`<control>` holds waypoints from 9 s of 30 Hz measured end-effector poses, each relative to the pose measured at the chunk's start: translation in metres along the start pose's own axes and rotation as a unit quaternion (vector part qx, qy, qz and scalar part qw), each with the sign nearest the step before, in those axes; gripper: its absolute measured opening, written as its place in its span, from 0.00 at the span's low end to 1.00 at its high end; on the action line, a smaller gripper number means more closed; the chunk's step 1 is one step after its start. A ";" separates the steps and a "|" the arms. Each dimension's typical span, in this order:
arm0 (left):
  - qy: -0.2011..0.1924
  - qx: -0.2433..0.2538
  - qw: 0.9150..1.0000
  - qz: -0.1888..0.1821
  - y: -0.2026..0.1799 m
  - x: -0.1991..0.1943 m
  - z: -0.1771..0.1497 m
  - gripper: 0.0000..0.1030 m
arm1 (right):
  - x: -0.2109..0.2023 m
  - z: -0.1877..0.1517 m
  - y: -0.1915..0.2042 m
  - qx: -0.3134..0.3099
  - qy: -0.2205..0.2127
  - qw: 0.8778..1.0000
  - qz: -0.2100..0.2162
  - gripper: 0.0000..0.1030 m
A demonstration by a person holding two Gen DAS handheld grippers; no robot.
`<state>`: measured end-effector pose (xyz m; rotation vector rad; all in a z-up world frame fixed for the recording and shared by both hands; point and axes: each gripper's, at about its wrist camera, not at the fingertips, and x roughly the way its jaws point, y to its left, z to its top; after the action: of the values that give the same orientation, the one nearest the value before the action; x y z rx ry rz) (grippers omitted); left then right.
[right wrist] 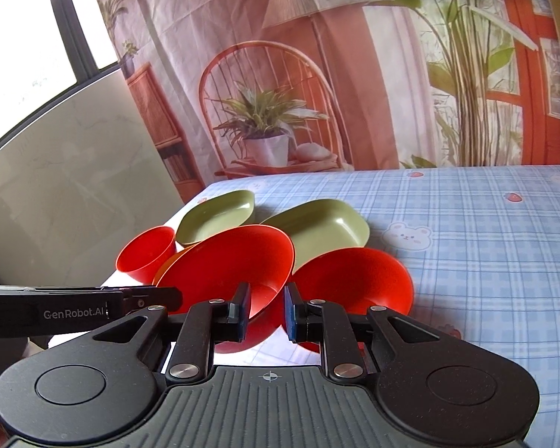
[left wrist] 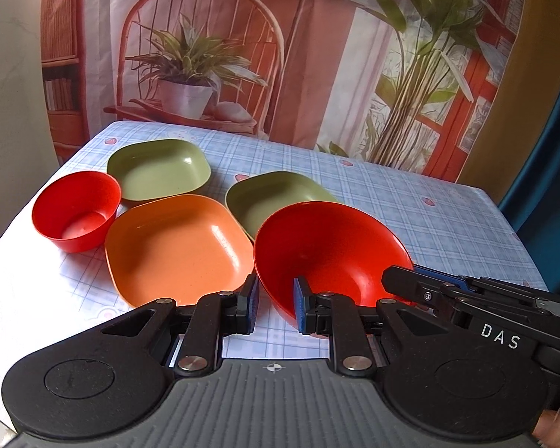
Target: Organize plates and bowls
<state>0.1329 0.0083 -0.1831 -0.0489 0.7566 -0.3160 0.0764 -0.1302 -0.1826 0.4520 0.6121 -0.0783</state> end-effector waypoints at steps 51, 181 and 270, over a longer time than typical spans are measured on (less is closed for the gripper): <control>0.065 0.069 0.995 -0.006 -0.050 0.083 0.008 0.21 | 0.024 -0.007 -0.066 0.025 0.012 0.996 -0.088 0.20; -0.019 0.003 1.000 -0.017 -0.009 0.030 0.045 0.12 | 0.023 0.067 -0.024 -0.003 -0.020 0.999 -0.028 0.11; 0.049 0.053 0.997 -0.020 -0.047 0.067 0.012 0.15 | 0.029 0.013 -0.080 0.015 0.030 0.996 -0.084 0.17</control>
<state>0.1742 -0.0571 -0.2118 0.0517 0.8350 -0.3977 0.0906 -0.2061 -0.2208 0.4328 0.7089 -0.2353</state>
